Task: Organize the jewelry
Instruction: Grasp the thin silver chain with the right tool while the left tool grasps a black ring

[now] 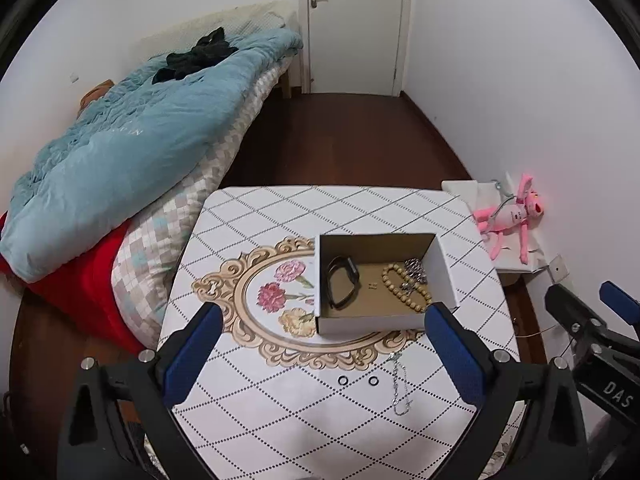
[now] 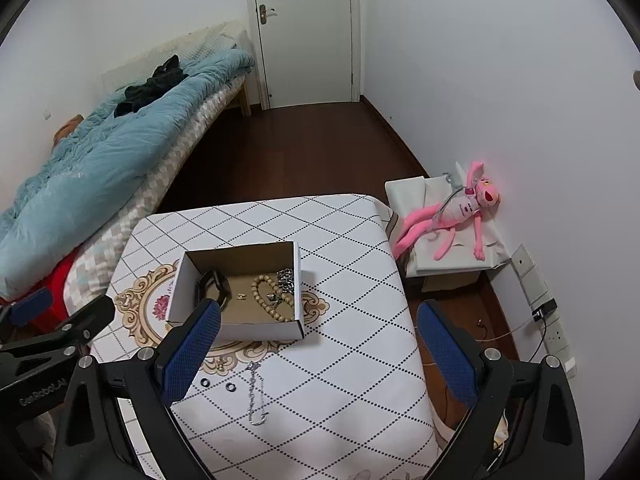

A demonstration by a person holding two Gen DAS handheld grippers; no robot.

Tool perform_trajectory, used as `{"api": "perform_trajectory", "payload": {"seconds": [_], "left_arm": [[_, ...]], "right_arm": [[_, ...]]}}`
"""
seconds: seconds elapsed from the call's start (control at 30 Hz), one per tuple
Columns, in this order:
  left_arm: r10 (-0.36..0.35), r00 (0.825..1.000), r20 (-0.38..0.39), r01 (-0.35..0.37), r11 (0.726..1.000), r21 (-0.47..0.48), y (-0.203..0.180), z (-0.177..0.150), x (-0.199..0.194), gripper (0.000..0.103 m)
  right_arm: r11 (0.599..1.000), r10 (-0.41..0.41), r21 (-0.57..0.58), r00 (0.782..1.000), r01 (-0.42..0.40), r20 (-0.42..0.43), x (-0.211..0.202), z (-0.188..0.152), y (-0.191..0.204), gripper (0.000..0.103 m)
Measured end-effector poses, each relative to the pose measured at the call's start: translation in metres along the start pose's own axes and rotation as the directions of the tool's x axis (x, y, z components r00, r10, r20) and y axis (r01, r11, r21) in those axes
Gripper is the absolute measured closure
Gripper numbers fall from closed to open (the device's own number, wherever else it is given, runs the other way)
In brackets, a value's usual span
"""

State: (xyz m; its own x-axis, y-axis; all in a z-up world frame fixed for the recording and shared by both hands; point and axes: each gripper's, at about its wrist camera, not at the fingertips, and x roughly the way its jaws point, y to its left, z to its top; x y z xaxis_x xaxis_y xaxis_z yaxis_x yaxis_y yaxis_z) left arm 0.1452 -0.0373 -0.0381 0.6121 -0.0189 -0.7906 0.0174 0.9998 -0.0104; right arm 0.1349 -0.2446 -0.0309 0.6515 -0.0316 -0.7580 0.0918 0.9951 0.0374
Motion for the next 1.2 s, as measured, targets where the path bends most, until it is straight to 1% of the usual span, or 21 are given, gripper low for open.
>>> {"api": "perform_trajectory", "payload": {"seconds": [0.1,0.17,0.27,0.3,0.33,0.37,0.43,0.5,0.53,0.6,0.63,0.7,0.8,0.83,0.87,0.93,0.97,1.03,1.1,1.13,1.2], "left_arm": [[0.015,0.999,-0.038,-0.015,1.000,-0.005,0.000,-0.007,0.013,0.000],[0.024,0.997,-0.069,-0.024,1.000,-0.002,0.001,-0.015,0.025,0.000],[0.080,0.986,-0.149,-0.078,0.997,0.014,0.007,-0.038,0.057,0.000],[0.091,0.981,-0.170,-0.090,0.996,0.018,0.007,-0.045,0.064,0.000],[0.110,0.973,-0.204,-0.107,0.994,0.023,0.011,-0.055,0.076,0.000],[0.122,0.966,-0.227,-0.119,0.993,0.026,0.014,-0.064,0.084,0.000],[0.155,0.948,-0.277,-0.150,0.988,0.039,0.022,-0.083,0.101,0.000],[0.171,0.937,-0.303,-0.166,0.985,0.044,0.028,-0.095,0.109,0.000],[0.182,0.931,-0.317,-0.178,0.983,0.043,0.033,-0.102,0.114,0.000],[0.196,0.921,-0.337,-0.194,0.980,0.041,0.040,-0.109,0.119,0.000],[0.204,0.917,-0.343,-0.202,0.978,0.042,0.043,-0.113,0.121,0.000],[0.220,0.911,-0.349,-0.217,0.975,0.048,0.046,-0.118,0.124,0.000],[0.230,0.903,-0.362,-0.228,0.972,0.050,0.052,-0.123,0.130,0.000],[0.234,0.901,-0.365,-0.232,0.971,0.052,0.053,-0.124,0.132,0.000],[0.240,0.898,-0.368,-0.236,0.970,0.055,0.054,-0.126,0.134,0.000],[0.247,0.893,-0.377,-0.242,0.968,0.060,0.056,-0.129,0.139,0.000],[0.249,0.890,-0.382,-0.245,0.968,0.061,0.057,-0.130,0.141,0.000],[0.249,0.891,-0.379,-0.246,0.967,0.057,0.057,-0.131,0.142,0.000],[0.250,0.892,-0.376,-0.247,0.967,0.056,0.057,-0.131,0.143,0.000],[0.250,0.893,-0.375,-0.246,0.967,0.057,0.056,-0.130,0.144,0.000],[0.237,0.895,-0.378,-0.235,0.971,0.052,0.054,-0.128,0.145,0.000]], "right_arm": [[1.000,0.006,0.007,0.999,-0.006,-0.037,0.004,-0.002,-0.002,0.003],[1.000,0.006,0.001,0.996,-0.005,-0.088,0.015,-0.009,-0.001,0.003],[1.000,0.004,-0.006,0.988,-0.005,-0.156,0.043,-0.030,0.001,0.003],[1.000,0.019,-0.005,0.980,-0.020,-0.200,0.058,-0.041,0.003,0.004],[0.999,0.035,0.000,0.975,-0.036,-0.221,0.067,-0.048,0.005,0.010],[0.998,0.060,0.010,0.964,-0.060,-0.260,0.082,-0.061,0.007,0.021],[0.995,0.102,0.027,0.940,-0.099,-0.324,0.105,-0.081,0.011,0.029],[0.992,0.127,0.040,0.920,-0.121,-0.371,0.123,-0.100,0.016,0.038],[0.989,0.146,0.047,0.905,-0.139,-0.399,0.134,-0.112,0.020,0.044],[0.987,0.157,0.050,0.893,-0.150,-0.421,0.144,-0.129,0.027,0.046],[0.987,0.161,0.050,0.892,-0.154,-0.423,0.146,-0.135,0.031,0.046],[0.986,0.160,0.036,0.896,-0.160,-0.414,0.149,-0.144,0.039,0.047],[0.984,0.159,-0.013,0.914,-0.176,-0.374,0.145,-0.146,0.055,0.049],[0.983,0.155,-0.034,0.917,-0.180,-0.368,0.146,-0.146,0.061,0.053],[0.982,0.153,-0.045,0.916,-0.182,-0.371,0.149,-0.144,0.067,0.062],[0.981,0.138,-0.075,0.912,-0.180,-0.386,0.157,-0.143,0.076,0.073],[0.981,0.121,-0.092,0.910,-0.171,-0.397,0.161,-0.144,0.080,0.075],[0.979,0.062,-0.156,0.926,-0.128,-0.373,0.162,-0.145,0.090,0.078],[0.975,0.020,-0.200,0.934,-0.097,-0.356,0.160,-0.145,0.096,0.087],[0.973,0.001,-0.215,0.938,-0.080,-0.347,0.159,-0.143,0.096,0.097],[0.975,0.015,-0.204,0.937,-0.092,-0.350,0.158,-0.141,0.089,0.100]]}}
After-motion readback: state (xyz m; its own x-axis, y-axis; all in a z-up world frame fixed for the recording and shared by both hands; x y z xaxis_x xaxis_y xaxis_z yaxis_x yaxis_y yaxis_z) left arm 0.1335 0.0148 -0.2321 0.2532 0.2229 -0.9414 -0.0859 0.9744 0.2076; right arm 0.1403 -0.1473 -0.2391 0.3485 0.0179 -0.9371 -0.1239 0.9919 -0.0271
